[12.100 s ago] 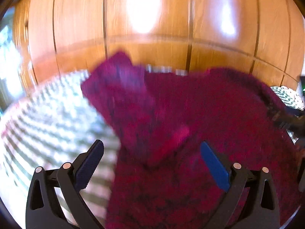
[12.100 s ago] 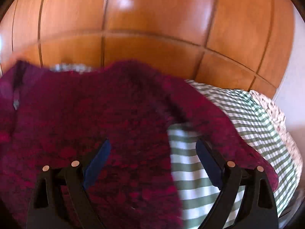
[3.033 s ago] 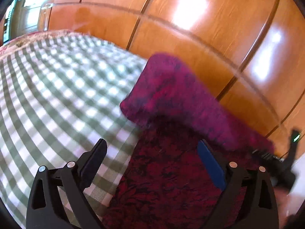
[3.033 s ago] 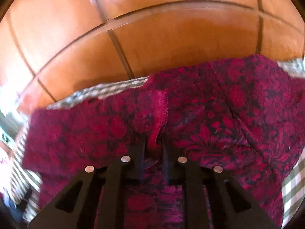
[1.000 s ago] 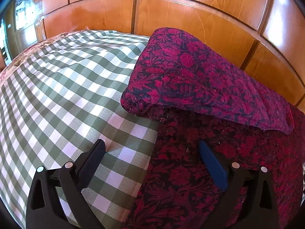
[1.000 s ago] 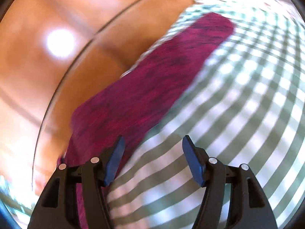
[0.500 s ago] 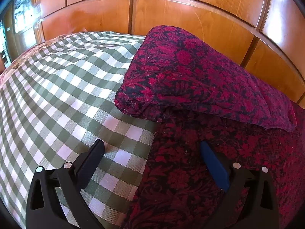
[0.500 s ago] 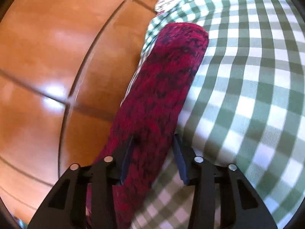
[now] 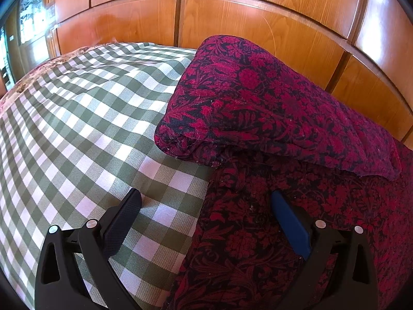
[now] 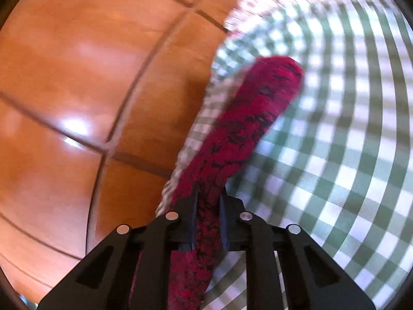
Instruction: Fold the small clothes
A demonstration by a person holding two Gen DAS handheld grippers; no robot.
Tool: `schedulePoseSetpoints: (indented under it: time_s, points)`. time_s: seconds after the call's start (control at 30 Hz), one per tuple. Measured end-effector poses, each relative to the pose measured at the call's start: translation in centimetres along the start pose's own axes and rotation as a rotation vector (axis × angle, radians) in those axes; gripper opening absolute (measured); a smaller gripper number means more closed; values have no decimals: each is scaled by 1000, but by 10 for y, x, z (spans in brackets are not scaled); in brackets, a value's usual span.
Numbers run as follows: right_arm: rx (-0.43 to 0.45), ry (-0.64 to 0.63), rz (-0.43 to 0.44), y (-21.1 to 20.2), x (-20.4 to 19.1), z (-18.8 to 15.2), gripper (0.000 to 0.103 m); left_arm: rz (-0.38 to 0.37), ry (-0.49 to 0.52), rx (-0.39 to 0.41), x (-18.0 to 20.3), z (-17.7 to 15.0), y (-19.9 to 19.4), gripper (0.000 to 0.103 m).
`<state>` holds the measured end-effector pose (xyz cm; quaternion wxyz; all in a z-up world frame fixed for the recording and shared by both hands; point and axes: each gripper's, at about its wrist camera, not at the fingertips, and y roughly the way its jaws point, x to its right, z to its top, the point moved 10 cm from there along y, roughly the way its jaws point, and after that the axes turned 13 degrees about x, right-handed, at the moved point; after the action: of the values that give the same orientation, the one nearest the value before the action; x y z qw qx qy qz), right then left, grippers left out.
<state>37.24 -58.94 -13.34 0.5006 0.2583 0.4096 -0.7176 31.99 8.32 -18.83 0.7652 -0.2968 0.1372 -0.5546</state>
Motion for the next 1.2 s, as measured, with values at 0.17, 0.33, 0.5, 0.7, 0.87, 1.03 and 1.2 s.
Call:
schedulePoseSetpoints:
  time_s: [0.17,0.33,0.5,0.7,0.87,1.03,1.2]
  points:
    - [57,-316,95,-36,-88,-11,12,-2,-2,0,0,0,0,99]
    - [77,-517,237,-71,-166,-62,12,-6,-8,0,0,0,-1,99]
    - [43,-783,345,-98,-216,-147,12,-15,-20,1,0,0,-1,99]
    - [-60,-1243,327,-97,-207,-274,20,-18,-30,2,1,0,-3,99]
    - [-214,-1317,352,-98,-171,-334,54,-19,-33,3,0,1,-2,99]
    - [-165,-1255,369,-115,-164,-322,75,-23,-37,6,0,1,-3,99]
    - [-71,-1044,162,-110,-128,-265,78,-20,-69,87,-2,15,-27,98]
